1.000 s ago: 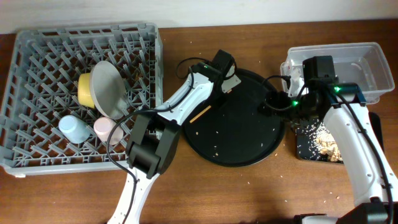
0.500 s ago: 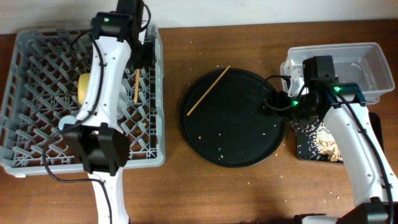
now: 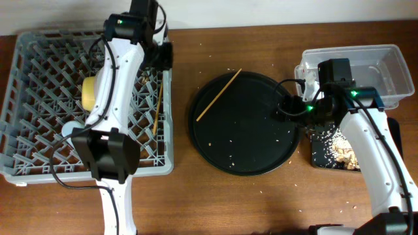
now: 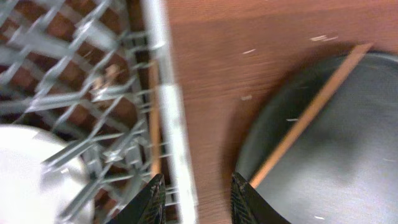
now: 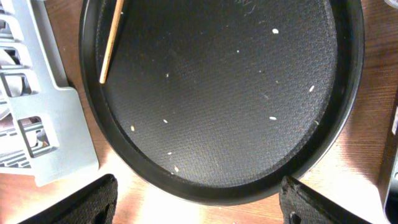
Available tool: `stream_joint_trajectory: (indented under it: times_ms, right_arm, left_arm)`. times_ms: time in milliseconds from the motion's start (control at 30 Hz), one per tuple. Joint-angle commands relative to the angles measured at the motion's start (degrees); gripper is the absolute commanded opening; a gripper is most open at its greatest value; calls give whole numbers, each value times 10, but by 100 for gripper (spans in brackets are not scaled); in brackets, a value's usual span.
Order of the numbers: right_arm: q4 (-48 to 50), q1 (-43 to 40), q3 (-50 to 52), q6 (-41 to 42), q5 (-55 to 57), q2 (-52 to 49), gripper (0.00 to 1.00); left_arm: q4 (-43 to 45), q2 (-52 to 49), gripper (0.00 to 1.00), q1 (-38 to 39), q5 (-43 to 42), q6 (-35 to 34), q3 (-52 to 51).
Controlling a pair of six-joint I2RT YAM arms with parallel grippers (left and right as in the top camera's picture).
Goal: Sort waste into correct bins and load items into the dishwasher rack
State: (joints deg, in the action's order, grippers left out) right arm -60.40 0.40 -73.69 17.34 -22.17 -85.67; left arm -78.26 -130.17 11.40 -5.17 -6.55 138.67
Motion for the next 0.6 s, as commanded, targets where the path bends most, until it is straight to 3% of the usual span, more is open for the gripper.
stream_joint_trajectory:
  times_ms: [0, 67, 133, 267, 400, 467, 567]
  right_arm:
    - [0, 0, -5, -5, -1, 5, 84]
    - [0, 0, -5, -5, 4, 5, 84]
    - [0, 0, -5, -5, 3, 5, 84]
    - [2, 0, -5, -5, 3, 5, 84]
    - [2, 0, -5, -5, 3, 5, 84]
    - [2, 0, -5, -5, 3, 5, 84]
    - [2, 0, -5, -5, 3, 5, 84]
  left_arm:
    - [46, -7, 33, 79, -51, 91, 2]
    - [83, -55, 33, 134, 16, 130, -9]
    - [104, -127, 32, 179, 27, 155, -9]
    - [127, -195, 36, 207, 98, 155, -9]
    - [129, -212, 36, 208, 106, 155, -9]
    - [103, -210, 32, 212, 78, 154, 3]
    - [-2, -203, 33, 215, 78, 148, 118]
